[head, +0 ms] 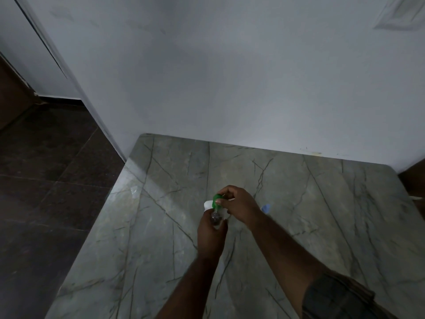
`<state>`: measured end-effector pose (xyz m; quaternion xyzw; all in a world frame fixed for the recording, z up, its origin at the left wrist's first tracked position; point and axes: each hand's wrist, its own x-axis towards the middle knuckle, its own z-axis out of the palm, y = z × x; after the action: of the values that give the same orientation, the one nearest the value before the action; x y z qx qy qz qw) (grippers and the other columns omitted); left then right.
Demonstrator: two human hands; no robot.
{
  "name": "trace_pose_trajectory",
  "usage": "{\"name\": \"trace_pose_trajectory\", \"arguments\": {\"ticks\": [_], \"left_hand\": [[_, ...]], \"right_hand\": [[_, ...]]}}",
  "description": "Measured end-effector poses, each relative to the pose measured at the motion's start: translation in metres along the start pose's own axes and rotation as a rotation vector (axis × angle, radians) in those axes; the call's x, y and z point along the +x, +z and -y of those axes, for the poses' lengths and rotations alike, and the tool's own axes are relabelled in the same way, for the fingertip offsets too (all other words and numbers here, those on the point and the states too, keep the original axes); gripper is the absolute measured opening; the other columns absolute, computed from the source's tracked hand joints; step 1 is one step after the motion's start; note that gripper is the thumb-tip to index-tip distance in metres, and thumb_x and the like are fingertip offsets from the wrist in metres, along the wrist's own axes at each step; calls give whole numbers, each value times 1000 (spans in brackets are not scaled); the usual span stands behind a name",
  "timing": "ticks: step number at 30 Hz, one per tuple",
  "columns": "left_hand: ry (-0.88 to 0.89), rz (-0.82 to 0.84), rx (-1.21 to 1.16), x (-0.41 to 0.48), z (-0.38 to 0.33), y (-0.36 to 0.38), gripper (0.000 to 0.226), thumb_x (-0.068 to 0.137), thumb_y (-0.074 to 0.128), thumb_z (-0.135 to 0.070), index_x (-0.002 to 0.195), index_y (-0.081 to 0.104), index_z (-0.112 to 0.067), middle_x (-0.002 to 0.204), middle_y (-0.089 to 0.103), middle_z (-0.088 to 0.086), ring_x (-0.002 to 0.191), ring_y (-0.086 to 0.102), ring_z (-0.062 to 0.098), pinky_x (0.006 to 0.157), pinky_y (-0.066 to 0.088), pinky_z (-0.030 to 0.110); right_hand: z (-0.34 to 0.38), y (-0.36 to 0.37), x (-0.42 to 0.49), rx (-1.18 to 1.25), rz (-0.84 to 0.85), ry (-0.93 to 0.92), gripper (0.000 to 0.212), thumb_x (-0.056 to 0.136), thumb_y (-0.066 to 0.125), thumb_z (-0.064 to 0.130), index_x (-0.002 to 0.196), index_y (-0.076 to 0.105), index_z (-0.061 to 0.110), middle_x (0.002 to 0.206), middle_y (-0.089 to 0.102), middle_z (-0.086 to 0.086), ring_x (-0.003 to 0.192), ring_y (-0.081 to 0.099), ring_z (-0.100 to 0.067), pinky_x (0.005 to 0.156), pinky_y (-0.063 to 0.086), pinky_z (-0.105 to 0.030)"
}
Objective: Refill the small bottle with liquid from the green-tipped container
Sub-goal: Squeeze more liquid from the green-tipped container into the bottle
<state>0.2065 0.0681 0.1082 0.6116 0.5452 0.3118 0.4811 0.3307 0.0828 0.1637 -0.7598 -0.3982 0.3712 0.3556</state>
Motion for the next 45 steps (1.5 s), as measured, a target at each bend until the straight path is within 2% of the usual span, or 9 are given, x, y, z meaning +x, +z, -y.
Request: {"name": "trace_pose_trajectory", "arguments": {"ticks": [4, 8, 11, 17, 24, 26, 30, 34, 45], "left_hand": [[-92, -9, -29, 2, 1, 0, 38, 80, 79, -19, 105, 51, -24, 90, 62, -14, 77, 62, -2, 59, 45, 3], [-119, -20, -24, 1, 6, 1, 42, 77, 82, -23, 102, 48, -24, 89, 60, -14, 77, 60, -2, 54, 44, 9], [-132, -19, -25, 1, 8, 1, 42, 76, 82, -26, 102, 49, -24, 91, 61, -13, 80, 60, 0, 60, 43, 13], [-136, -2, -24, -1, 10, -1, 42, 76, 81, -30, 104, 50, -26, 94, 63, -10, 83, 62, 3, 62, 45, 15], [-151, 10, -17, 3, 14, -1, 41, 76, 82, -29, 104, 53, -23, 94, 66, -7, 82, 64, 5, 66, 53, 24], [-145, 5, -16, 2, 14, -2, 40, 75, 82, -30, 103, 52, -25, 93, 66, -8, 81, 63, 3, 63, 49, 19], [-153, 5, -17, 2, 15, -3, 41, 74, 81, -34, 103, 52, -27, 93, 66, -10, 83, 64, 5, 68, 53, 27], [-142, 15, -9, 1, 11, -5, 40, 74, 81, -33, 102, 52, -29, 94, 66, -9, 83, 64, 3, 63, 47, 20], [-141, 28, 11, 0, 14, -5, 39, 76, 81, -30, 103, 54, -23, 94, 66, -9, 84, 63, 5, 64, 46, 20]], "right_hand": [[0, 1, 2, -17, 12, 22, 16, 78, 76, 21, 93, 71, 19, 92, 73, 3, 87, 67, -12, 79, 55, -36], [1, 4, 3, -63, 9, 25, 16, 78, 75, 21, 94, 70, 19, 94, 72, 4, 89, 66, -12, 80, 51, -31], [1, 3, 4, -66, 25, 24, 19, 77, 76, 20, 96, 70, 17, 96, 72, 2, 89, 65, -12, 81, 51, -30], [4, -2, 6, -84, 78, 45, 21, 77, 78, 21, 96, 70, 19, 94, 71, 4, 77, 59, -3, 68, 45, -17], [2, 2, 5, -122, 50, 31, 22, 78, 76, 20, 98, 69, 16, 99, 71, -1, 93, 65, -17, 85, 52, -35], [1, 4, 4, -124, 44, 27, 21, 78, 76, 20, 97, 69, 17, 98, 71, 0, 92, 65, -16, 84, 52, -35], [1, 3, 5, -125, 43, 31, 21, 76, 77, 21, 95, 70, 18, 96, 71, 1, 91, 65, -16, 82, 51, -34], [8, -1, 6, -149, 57, 29, 22, 75, 78, 21, 95, 70, 15, 95, 71, 0, 89, 65, -16, 81, 51, -33], [3, 2, 1, -204, 52, -14, 23, 77, 77, 22, 96, 67, 14, 97, 70, -1, 84, 59, -11, 72, 43, -24]]}}
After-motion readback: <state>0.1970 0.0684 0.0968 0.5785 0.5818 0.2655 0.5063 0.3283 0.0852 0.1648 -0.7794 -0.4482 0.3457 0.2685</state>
